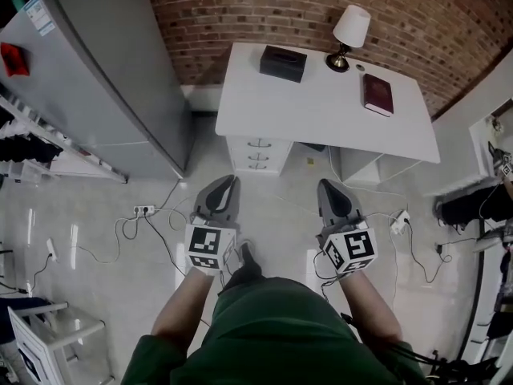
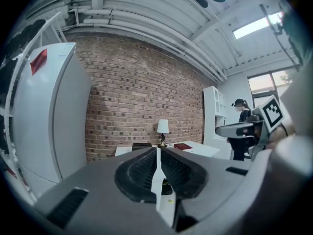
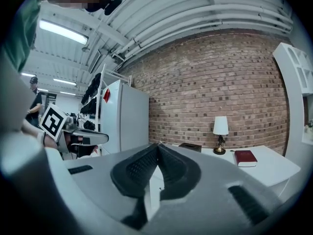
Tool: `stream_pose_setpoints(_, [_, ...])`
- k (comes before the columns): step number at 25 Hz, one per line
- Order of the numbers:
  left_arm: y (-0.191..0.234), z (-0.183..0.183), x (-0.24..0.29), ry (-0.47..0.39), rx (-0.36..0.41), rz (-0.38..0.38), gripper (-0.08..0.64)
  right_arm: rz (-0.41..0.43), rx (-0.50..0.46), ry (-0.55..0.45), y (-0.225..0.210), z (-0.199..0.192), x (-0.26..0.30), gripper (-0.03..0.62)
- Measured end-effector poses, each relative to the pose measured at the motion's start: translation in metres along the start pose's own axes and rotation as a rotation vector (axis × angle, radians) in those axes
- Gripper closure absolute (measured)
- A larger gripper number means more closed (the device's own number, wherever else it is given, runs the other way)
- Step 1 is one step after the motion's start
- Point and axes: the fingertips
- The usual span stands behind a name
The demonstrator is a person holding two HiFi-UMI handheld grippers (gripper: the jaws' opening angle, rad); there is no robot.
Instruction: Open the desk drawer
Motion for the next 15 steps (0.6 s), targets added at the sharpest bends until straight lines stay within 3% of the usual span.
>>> stream_pose_setpoints(9, [0.062,-0.035,0.049,0.059,-0.044,-0.020,0.535,0.001,0.011,0.078,0.011,-0.018,0.076,0.592])
stream_pose_setpoints(15, [0.067,-0.048,0.077,0.098,-0.072,-0.038,0.535,0.004,0.028,0.096,-0.002,-0.027,0.103,0.592])
Point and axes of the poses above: the fingertips, and each gripper's own axes: x forward along the fingers, y to its left, z out of its top, and after that the axes turned 1 degree about -z, right-handed
